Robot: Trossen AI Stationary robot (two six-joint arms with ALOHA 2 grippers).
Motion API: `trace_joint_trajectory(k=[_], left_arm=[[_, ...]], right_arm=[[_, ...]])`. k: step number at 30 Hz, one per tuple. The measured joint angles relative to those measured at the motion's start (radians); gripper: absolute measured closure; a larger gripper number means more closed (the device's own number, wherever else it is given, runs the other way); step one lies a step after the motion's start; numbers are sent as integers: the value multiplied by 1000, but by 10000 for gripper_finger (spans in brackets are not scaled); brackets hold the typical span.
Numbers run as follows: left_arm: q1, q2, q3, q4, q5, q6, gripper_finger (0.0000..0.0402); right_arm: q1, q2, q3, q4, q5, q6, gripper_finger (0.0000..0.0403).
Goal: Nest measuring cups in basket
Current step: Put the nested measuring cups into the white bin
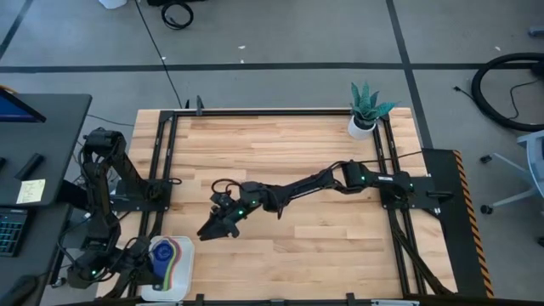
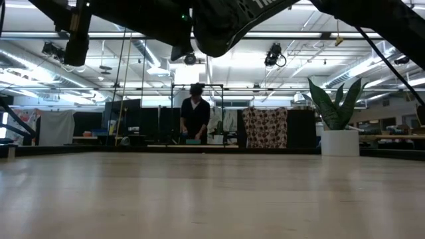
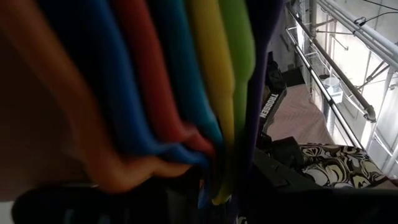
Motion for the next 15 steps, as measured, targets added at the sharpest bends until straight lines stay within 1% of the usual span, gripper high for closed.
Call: trace_joint_trajectory(k=[5, 15], left_arm=[[0, 0, 0, 11, 7, 1, 317], [0, 0, 1, 57, 26, 32, 317]], right_arm=[[6, 0, 0, -3, 8, 0, 175], [6, 0, 0, -3, 8, 6, 174]])
